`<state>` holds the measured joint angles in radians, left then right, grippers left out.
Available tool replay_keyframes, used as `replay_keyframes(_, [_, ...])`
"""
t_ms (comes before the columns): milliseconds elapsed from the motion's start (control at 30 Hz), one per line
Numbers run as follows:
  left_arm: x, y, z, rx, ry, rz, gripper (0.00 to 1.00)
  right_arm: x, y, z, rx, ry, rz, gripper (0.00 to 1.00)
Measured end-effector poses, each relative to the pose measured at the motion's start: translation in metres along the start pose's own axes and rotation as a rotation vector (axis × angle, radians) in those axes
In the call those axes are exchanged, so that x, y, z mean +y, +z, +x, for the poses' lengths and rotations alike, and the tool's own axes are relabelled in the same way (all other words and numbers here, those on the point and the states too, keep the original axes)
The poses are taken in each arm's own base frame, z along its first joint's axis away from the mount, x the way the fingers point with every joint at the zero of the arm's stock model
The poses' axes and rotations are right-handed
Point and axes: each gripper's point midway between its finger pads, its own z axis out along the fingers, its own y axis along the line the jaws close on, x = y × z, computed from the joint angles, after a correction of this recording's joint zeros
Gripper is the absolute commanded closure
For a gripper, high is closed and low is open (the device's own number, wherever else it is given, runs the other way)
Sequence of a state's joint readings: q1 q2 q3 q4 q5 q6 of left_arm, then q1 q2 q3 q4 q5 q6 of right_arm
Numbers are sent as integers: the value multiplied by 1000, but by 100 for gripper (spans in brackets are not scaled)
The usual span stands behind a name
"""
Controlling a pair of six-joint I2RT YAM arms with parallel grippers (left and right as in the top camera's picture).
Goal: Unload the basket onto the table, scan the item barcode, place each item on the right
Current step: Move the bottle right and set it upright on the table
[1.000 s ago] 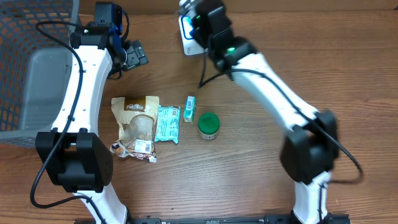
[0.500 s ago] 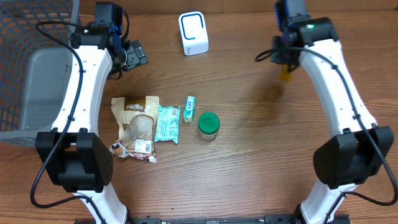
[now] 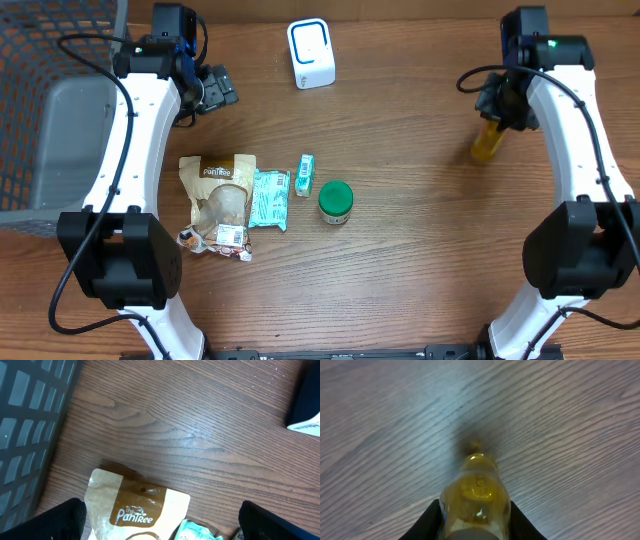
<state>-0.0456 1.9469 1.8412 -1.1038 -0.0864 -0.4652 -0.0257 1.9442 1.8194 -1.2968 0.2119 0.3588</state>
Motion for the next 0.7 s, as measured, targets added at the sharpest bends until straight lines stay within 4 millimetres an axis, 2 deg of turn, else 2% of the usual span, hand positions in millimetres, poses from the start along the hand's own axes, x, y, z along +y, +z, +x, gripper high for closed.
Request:
replay_keyframes(133, [0, 0, 0, 0, 0, 0, 0, 1, 12, 5, 12, 4, 0, 84])
replay_keyframes(367, [0, 0, 0, 0, 0, 0, 0, 0, 20, 10, 25, 1, 4, 83])
replay_keyframes(500, [0, 0, 0, 0, 0, 0, 0, 1, 27, 13, 30, 1, 3, 73])
replay_keyframes(700, [0, 0, 0, 0, 0, 0, 0, 8, 27, 13, 36, 4, -36, 73])
